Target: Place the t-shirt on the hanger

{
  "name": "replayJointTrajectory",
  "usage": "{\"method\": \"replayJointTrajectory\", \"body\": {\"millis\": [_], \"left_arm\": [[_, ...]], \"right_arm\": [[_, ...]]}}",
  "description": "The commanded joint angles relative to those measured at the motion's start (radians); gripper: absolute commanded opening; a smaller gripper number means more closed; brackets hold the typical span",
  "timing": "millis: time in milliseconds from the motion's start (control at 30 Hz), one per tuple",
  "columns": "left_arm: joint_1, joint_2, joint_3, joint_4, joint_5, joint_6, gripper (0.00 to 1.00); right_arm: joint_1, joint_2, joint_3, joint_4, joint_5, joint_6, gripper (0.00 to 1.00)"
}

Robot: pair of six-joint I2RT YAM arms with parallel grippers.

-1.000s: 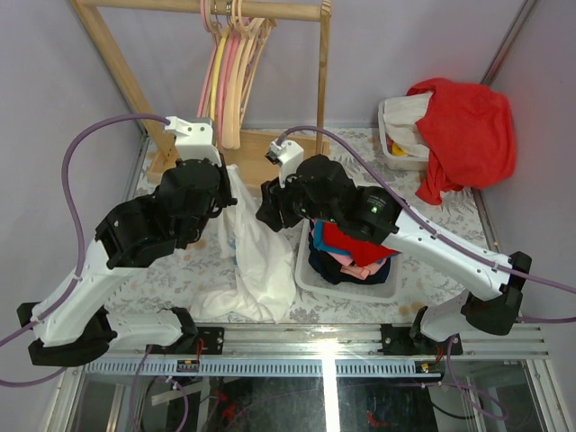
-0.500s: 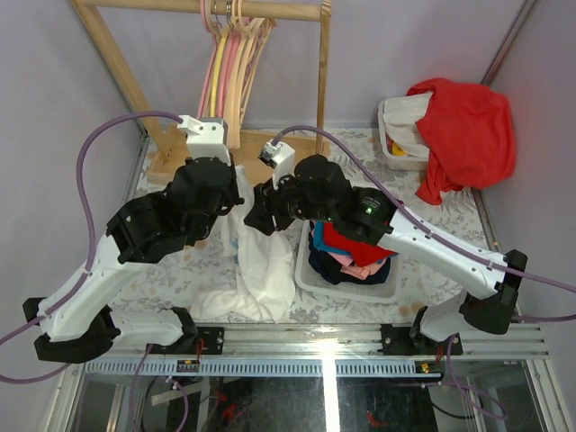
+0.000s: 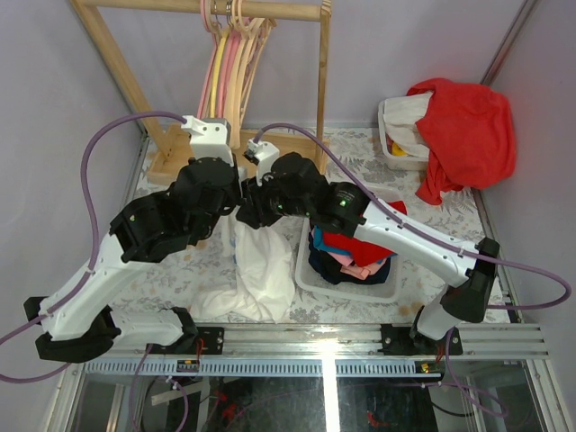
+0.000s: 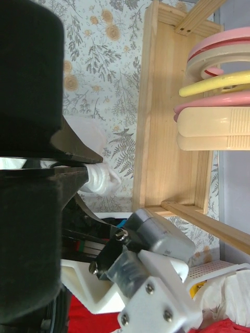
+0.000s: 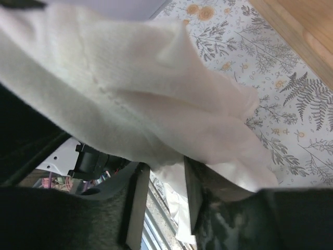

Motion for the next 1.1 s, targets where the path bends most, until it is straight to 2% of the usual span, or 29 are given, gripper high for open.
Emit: {"method": "replayJointTrajectory", "body": {"millis": [0, 67, 133, 300, 400, 467, 600, 700, 833, 1067], "left_arm": [[-0.003, 0.001, -0.01, 0.074, -0.006, 0.0, 0.0], [-0.003, -0.001, -0.013, 0.073, -0.011, 0.0, 0.0], [-0.002, -0.005, -0.016, 0.068, -0.022, 0.0, 0.0], [0.0, -0.02, -0.024, 0.056, -0.04, 0.002, 0.0], [0.003, -0.029, -0.025, 0.055, -0.042, 0.001, 0.0], [0.005, -0.03, -0.027, 0.054, -0.042, 0.001, 0.0], [0.007, -0.025, -0.029, 0.052, -0.039, 0.0, 0.0], [0.009, -0.025, -0.034, 0.055, -0.035, -0.001, 0.0], [0.007, -0.021, -0.032, 0.057, -0.029, 0.0, 0.0], [0.009, -0.018, -0.024, 0.06, -0.012, -0.001, 0.0]], "right_arm": [[0.01, 0.009, 0.082, -0.018, 0.057, 0.012, 0.32], [0.011, 0.01, 0.092, -0.033, 0.08, 0.013, 0.21], [0.01, -0.002, 0.085, -0.039, 0.092, 0.013, 0.14], [0.01, -0.068, 0.034, -0.032, 0.111, 0.007, 0.11], [0.01, -0.097, 0.02, -0.04, 0.127, -0.001, 0.06], [0.01, -0.106, 0.015, -0.048, 0.135, -0.009, 0.07], [0.011, -0.138, -0.022, -0.037, 0.129, -0.017, 0.25], [0.009, -0.161, -0.055, -0.028, 0.14, -0.023, 0.28], [0.007, -0.173, -0.074, -0.022, 0.141, -0.032, 0.26], [-0.002, -0.173, -0.08, -0.019, 0.139, -0.042, 0.1]]}}
